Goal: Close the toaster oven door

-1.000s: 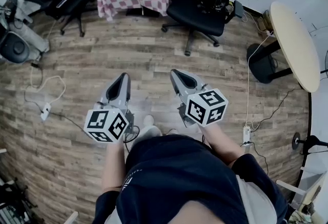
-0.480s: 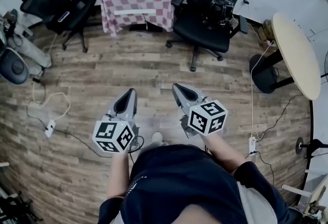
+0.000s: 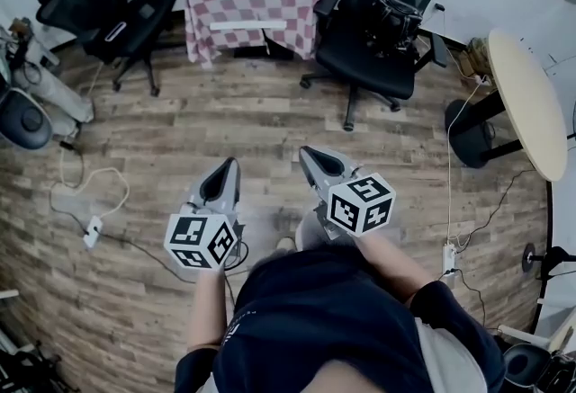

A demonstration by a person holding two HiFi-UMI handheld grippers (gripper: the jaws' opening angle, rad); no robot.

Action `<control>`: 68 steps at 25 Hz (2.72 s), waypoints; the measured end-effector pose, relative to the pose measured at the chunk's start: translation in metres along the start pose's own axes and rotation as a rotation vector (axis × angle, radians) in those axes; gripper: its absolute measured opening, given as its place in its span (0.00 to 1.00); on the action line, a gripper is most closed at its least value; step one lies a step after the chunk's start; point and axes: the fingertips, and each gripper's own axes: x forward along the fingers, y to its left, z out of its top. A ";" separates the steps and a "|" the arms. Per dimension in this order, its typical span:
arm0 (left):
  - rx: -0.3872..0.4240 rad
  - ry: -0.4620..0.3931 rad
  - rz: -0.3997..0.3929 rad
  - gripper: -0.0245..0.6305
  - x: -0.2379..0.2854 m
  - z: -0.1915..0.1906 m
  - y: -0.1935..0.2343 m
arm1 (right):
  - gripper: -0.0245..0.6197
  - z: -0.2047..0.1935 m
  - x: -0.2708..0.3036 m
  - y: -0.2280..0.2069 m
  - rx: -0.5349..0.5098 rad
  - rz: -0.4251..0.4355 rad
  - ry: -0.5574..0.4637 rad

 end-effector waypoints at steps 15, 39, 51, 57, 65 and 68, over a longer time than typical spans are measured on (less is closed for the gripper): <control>0.031 -0.024 0.046 0.06 0.105 0.048 0.094 | 0.04 0.057 0.134 -0.056 -0.027 0.091 0.026; 0.019 0.069 0.017 0.06 0.267 0.082 0.168 | 0.13 0.115 0.252 -0.181 -0.045 0.038 0.054; 0.020 0.087 -0.038 0.06 0.313 0.087 0.182 | 0.31 0.124 0.282 -0.212 -0.098 0.025 0.026; 0.006 0.110 -0.056 0.06 0.361 0.090 0.203 | 0.38 0.129 0.316 -0.247 -0.116 -0.012 0.044; -0.027 0.167 -0.041 0.06 0.429 0.084 0.243 | 0.43 0.121 0.374 -0.307 -0.129 -0.046 0.121; -0.037 0.197 -0.032 0.06 0.453 0.072 0.258 | 0.43 0.117 0.398 -0.328 -0.124 -0.057 0.140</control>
